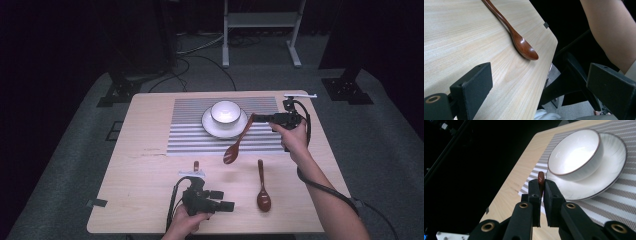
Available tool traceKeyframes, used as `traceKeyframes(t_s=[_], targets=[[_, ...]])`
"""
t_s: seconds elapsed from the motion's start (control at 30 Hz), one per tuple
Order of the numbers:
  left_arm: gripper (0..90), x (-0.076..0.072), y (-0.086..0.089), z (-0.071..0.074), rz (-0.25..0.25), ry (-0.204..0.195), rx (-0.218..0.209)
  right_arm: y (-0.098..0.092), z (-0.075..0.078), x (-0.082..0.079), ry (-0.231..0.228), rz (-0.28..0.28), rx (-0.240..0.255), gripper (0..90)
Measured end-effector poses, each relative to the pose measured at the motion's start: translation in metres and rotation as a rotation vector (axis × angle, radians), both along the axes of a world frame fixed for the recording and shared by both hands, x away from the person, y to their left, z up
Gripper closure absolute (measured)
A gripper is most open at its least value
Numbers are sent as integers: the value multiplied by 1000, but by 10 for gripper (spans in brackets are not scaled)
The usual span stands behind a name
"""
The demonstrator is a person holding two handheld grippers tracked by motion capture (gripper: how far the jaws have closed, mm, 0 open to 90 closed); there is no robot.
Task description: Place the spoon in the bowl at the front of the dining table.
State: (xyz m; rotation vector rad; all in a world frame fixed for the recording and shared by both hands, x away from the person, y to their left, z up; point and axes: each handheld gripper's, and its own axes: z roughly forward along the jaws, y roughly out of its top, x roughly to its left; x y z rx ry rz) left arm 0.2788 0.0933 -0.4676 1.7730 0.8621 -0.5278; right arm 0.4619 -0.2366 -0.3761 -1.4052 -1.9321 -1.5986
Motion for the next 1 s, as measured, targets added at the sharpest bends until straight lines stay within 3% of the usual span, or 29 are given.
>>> traceKeyframes(t_s=[0.17, 1.0], targets=[[55, 0, 1, 0, 4, 1, 1, -3, 9, 9, -10, -48, -5, 839], [55, 0, 4, 1, 5, -4, 0, 2, 43, 39, -54, -175, -10, 839]])
